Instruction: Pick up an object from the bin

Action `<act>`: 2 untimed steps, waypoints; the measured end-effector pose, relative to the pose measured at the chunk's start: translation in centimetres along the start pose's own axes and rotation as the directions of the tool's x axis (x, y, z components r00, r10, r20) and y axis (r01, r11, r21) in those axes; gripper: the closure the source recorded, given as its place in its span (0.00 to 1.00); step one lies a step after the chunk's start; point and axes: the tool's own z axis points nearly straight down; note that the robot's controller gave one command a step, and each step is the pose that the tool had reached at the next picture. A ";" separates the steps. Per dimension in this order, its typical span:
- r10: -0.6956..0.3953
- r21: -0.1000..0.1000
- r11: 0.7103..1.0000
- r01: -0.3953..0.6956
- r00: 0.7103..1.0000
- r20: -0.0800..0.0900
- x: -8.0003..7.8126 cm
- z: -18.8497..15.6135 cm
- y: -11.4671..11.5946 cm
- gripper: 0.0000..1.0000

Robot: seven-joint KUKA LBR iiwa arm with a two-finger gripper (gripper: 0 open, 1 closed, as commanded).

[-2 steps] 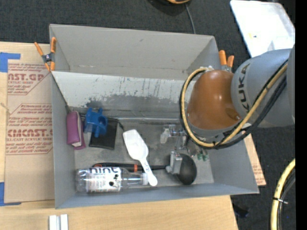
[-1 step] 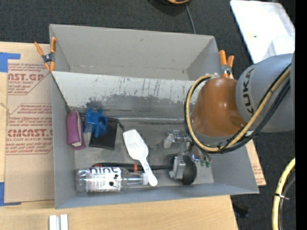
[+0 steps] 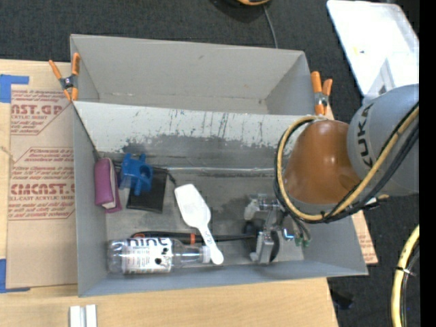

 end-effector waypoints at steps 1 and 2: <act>0.098 -0.006 0.995 -0.098 0.995 0.009 0.0 3.6 -0.8 0.00; 0.157 -0.003 0.988 -0.157 0.988 0.003 0.1 4.1 -0.6 1.00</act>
Offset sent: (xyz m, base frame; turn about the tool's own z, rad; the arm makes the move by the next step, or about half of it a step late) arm -0.0014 -0.0064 -0.0402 0.1590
